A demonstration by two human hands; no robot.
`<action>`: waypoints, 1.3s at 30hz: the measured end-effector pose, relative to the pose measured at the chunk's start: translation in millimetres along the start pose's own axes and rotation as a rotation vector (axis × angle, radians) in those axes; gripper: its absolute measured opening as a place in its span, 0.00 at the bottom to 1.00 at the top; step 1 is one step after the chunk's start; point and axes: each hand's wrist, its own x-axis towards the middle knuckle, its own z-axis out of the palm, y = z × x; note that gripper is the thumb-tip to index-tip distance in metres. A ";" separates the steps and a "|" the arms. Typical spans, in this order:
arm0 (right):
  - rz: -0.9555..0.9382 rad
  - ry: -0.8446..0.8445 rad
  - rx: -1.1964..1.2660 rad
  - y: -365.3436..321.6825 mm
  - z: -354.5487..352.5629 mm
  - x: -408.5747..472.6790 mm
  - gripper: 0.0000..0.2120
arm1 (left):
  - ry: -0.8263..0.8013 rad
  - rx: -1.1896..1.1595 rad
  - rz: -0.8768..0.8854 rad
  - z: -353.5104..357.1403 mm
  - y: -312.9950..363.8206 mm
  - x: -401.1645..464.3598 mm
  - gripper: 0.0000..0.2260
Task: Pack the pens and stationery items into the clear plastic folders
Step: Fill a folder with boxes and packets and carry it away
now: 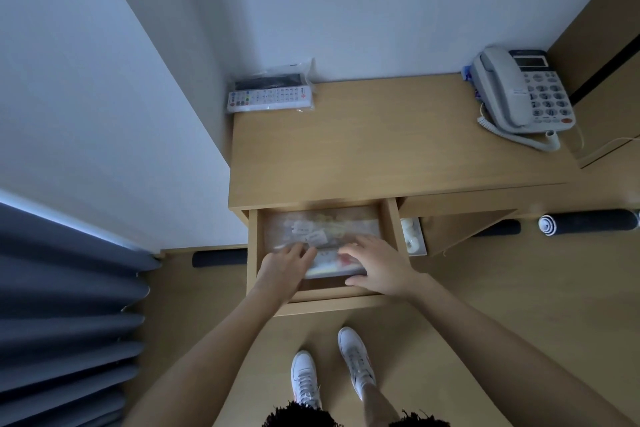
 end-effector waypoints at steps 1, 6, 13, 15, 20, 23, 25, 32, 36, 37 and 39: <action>0.002 0.025 0.074 2.0 -0.2 -3.6 0.20 | -0.017 -0.001 -0.003 1.6 0.1 -0.1 0.27; 0.043 0.077 0.214 6.5 0.6 -13.2 0.15 | 0.057 -0.050 -0.045 5.0 1.5 -1.3 0.23; 0.096 0.058 0.156 -0.3 -1.7 -11.2 0.14 | 0.148 -0.073 0.055 10.1 -2.8 -1.1 0.29; 0.093 0.051 0.135 -0.7 -2.3 -10.3 0.14 | 0.147 -0.111 0.051 11.1 -4.8 -1.3 0.29; 0.090 0.045 0.095 -3.6 -2.5 -10.5 0.12 | 0.080 -0.294 0.031 14.3 -12.3 -3.9 0.25; 0.107 0.044 0.093 -5.5 -2.8 -11.0 0.12 | 0.068 -0.455 0.045 15.0 -18.8 -10.2 0.25; 0.115 0.023 0.068 -6.2 -0.8 -11.8 0.14 | -0.005 -0.572 0.058 16.2 -24.1 -16.4 0.28; 0.124 -0.002 0.037 -6.2 1.2 -10.3 0.14 | -0.048 -0.657 0.040 19.6 -31.6 -16.8 0.19; 0.108 -0.055 0.060 -1.1 -2.0 -2.1 0.15 | -0.046 -0.648 0.017 16.8 -30.0 -10.9 0.18; 0.109 -0.084 0.085 0.4 -3.2 -0.2 0.15 | -0.047 -0.638 0.017 17.0 -29.8 -10.6 0.18; 0.108 -0.139 0.181 2.6 -7.4 1.4 0.16 | -0.040 -0.614 0.024 18.6 -29.1 -10.5 0.18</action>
